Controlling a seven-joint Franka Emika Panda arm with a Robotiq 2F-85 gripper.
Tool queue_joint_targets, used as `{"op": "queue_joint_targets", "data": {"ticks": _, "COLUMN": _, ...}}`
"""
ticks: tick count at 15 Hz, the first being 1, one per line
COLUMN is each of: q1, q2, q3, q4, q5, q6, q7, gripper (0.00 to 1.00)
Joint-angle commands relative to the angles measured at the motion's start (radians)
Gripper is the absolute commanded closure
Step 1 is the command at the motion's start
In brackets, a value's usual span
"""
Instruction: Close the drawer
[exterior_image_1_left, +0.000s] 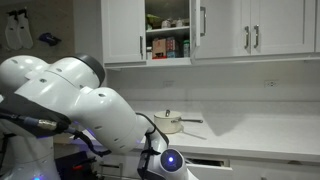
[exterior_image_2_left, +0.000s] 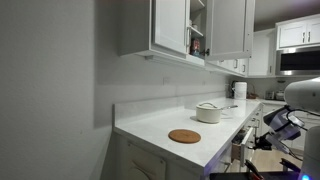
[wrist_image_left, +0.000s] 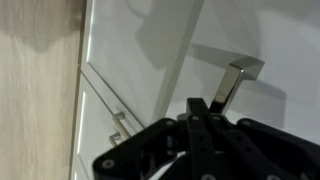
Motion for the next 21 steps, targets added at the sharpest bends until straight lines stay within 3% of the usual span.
{"op": "queue_joint_targets", "data": {"ticks": 1, "q1": -0.028, "q2": -0.017, "q3": 0.064, "q4": -0.043, "q5": 0.011, "q6": -0.021, "q7": 0.006, "gripper": 1.00}}
{"op": "queue_joint_targets", "data": {"ticks": 16, "q1": 0.089, "q2": -0.136, "q3": 0.028, "q4": -0.137, "q5": -0.022, "q6": 0.043, "q7": 0.030, "gripper": 1.00}}
{"op": "queue_joint_targets", "data": {"ticks": 21, "q1": 0.115, "q2": -0.214, "q3": 0.069, "q4": -0.195, "q5": -0.017, "q6": 0.039, "q7": 0.039, "gripper": 1.00}}
